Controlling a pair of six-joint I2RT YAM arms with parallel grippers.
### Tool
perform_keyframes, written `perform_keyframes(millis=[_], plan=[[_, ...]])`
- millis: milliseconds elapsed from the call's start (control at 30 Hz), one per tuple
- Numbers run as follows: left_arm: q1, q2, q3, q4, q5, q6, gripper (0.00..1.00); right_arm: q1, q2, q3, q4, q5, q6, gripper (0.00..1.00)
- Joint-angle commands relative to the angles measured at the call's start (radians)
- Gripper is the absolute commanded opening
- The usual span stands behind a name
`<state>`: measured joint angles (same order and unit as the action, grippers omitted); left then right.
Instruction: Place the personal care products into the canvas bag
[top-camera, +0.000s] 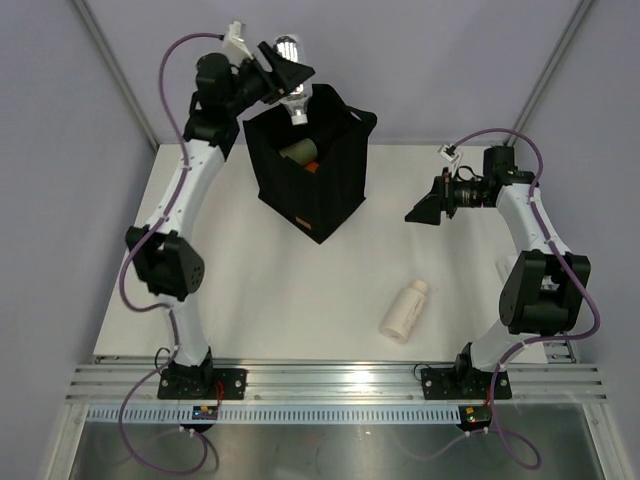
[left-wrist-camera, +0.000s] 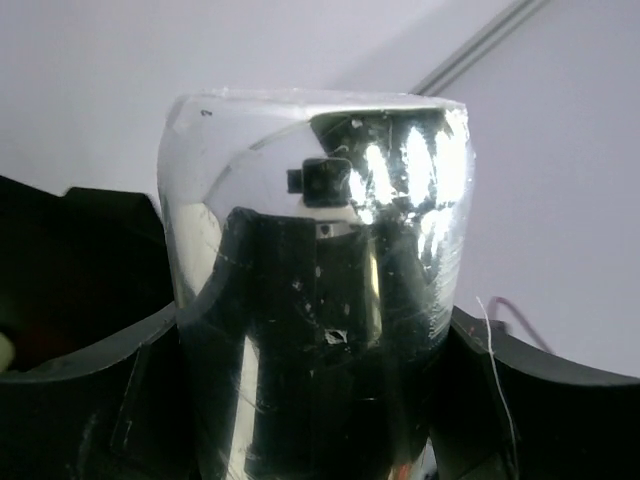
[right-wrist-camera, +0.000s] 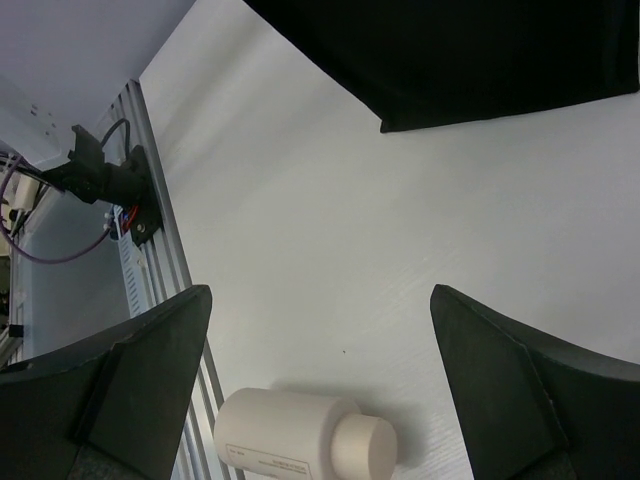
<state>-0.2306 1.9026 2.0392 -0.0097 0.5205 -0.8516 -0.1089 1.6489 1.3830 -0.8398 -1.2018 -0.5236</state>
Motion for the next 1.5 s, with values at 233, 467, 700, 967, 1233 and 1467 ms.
perform_keyframes(millis=[233, 467, 700, 967, 1233, 1467], plan=[[-0.050, 0.164, 0.179, -0.302, -0.148, 0.389, 0.06, -0.002, -0.086, -0.087, -0.142, 0.056, -0.287, 0.99], [-0.116, 0.145, 0.124, -0.438, -0.254, 0.548, 0.57, 0.032, -0.038, -0.119, -0.358, 0.154, -0.725, 1.00], [-0.127, 0.128, 0.059, -0.470, -0.309, 0.606, 0.81, 0.067, -0.046, -0.165, -0.352, 0.218, -0.897, 0.99], [-0.127, 0.118, 0.047, -0.489, -0.321, 0.634, 0.98, 0.104, -0.107, -0.202, -0.352, 0.294, -1.082, 0.99], [-0.125, 0.044, 0.052, -0.464, -0.267, 0.637, 0.99, 0.172, -0.089, -0.180, -0.564, 0.335, -1.570, 0.99], [-0.124, -0.123, 0.084, -0.509, -0.270, 0.706, 0.99, 0.278, -0.073, -0.197, -0.625, 0.496, -1.691, 0.99]])
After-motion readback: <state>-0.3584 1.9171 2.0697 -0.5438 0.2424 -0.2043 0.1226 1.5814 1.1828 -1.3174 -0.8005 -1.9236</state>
